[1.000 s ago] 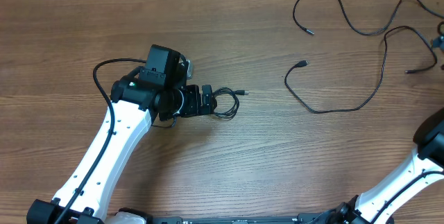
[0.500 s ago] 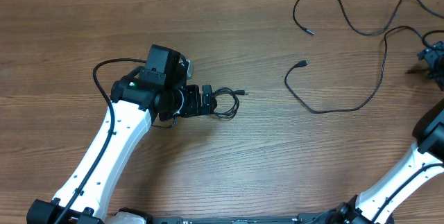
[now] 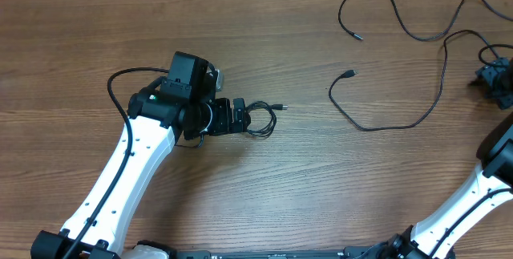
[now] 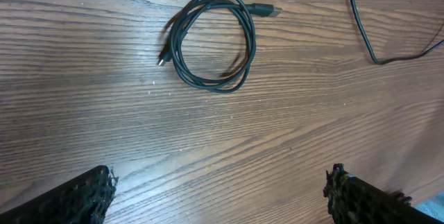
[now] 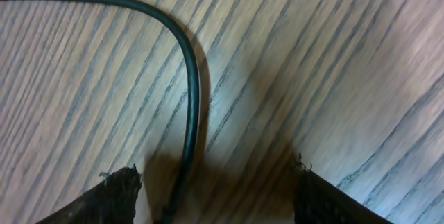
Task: Untangle cables
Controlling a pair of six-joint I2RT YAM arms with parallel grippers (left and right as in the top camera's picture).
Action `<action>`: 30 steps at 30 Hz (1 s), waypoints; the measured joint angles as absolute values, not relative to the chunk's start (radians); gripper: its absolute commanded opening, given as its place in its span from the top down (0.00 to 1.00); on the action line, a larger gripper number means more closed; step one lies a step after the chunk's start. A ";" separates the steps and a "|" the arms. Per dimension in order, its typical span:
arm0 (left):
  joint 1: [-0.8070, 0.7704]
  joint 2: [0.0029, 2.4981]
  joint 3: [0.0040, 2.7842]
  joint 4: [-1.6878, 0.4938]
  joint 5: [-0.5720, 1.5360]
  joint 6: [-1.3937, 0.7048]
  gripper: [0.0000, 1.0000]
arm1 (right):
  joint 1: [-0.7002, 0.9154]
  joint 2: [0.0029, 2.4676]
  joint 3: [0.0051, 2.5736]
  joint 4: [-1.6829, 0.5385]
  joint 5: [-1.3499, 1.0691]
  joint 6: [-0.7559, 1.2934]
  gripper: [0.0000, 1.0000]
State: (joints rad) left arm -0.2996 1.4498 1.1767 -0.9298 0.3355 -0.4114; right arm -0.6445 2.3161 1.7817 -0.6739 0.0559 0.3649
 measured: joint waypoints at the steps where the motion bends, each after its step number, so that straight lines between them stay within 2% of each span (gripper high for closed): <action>1: -0.300 1.450 1.177 -0.930 0.336 -0.411 0.00 | -0.644 2.316 1.781 -0.673 0.056 0.365 0.37; 11: -0.300 1.450 1.177 -0.930 0.336 -0.411 0.00 | -0.641 2.316 1.775 -0.692 0.055 0.363 0.95; 20: -0.300 1.450 1.177 -0.930 0.336 -0.411 0.01 | -0.670 2.318 1.814 -0.785 0.052 0.365 0.96; 30: -0.300 1.450 1.177 -0.930 0.336 -0.411 0.00 | -0.862 2.331 2.217 -0.970 0.052 0.395 0.96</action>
State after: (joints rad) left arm -0.2996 1.4498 1.1767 -0.9298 0.3355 -0.4114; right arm -0.8623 2.3310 2.2169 -0.9703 0.0525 0.3954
